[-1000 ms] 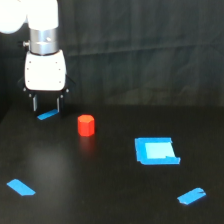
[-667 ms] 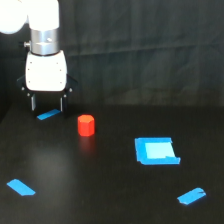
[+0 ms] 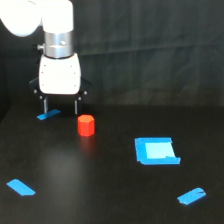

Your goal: Pick up the red object from the table

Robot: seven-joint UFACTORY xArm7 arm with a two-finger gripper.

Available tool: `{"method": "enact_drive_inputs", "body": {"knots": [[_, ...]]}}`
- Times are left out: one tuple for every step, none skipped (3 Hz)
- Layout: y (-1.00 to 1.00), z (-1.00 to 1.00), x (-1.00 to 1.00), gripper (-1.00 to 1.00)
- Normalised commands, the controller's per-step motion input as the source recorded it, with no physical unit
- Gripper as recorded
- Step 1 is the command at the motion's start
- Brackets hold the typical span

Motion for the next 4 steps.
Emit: {"method": "enact_drive_inputs", "body": {"knots": [[-0.17,-0.05,0.92,1.0],[-0.31,0.1,0.86,0.99],[-0.64,0.35,0.57,0.91],[-0.63,0.1,0.16,0.99]]}}
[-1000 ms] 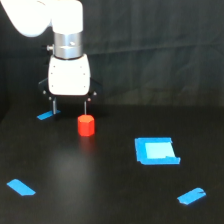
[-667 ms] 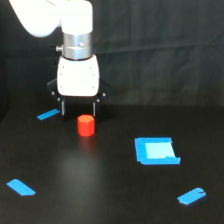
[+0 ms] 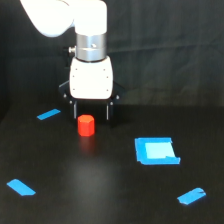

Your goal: Pick up the red object from the table

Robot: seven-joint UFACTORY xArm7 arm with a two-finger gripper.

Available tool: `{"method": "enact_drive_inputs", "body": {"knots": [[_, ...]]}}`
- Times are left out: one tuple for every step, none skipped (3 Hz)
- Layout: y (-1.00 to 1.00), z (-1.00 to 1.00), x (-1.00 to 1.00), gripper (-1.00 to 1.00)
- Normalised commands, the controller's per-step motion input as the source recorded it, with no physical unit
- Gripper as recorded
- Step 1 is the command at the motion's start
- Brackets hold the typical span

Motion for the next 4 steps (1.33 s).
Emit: {"method": "enact_drive_inputs", "body": {"knots": [[-0.51,-0.01,0.03,0.96],[-0.31,-0.04,-0.08,0.97],[0.0,-0.13,-0.01,-0.26],[0.09,-0.12,-0.05,-1.0]]}}
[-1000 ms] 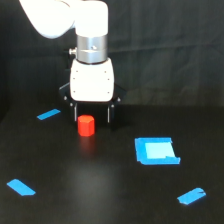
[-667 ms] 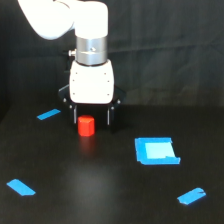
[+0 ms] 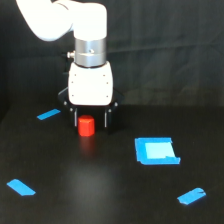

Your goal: Pick up the red object from the table

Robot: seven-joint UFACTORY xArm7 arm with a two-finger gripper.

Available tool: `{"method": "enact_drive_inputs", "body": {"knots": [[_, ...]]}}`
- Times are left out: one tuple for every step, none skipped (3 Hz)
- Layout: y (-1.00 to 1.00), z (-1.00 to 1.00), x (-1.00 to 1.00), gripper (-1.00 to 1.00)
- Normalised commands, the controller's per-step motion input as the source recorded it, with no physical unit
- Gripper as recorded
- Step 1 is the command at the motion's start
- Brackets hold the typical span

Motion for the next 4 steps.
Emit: {"method": "enact_drive_inputs", "body": {"knots": [[0.01,-0.15,-0.06,-1.0],[0.0,-0.08,0.14,-0.98],[-0.09,-0.1,0.06,-0.97],[-0.32,1.0,0.18,-0.92]]}}
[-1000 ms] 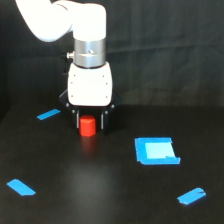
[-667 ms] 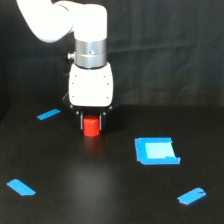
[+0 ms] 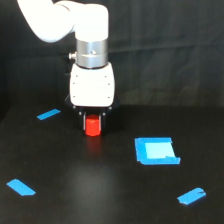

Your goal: Pick up the red object from the table

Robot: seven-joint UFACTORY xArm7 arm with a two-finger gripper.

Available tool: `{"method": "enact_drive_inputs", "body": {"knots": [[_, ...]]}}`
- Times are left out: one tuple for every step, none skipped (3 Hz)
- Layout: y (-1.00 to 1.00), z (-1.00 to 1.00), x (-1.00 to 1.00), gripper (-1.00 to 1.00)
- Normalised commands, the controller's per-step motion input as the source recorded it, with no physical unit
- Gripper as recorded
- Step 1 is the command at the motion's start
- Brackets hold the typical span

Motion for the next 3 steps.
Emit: {"method": "enact_drive_inputs", "body": {"knots": [[-0.39,0.98,0.22,-1.0],[-0.26,0.91,0.14,-1.0],[-0.24,0.93,0.17,-0.89]]}}
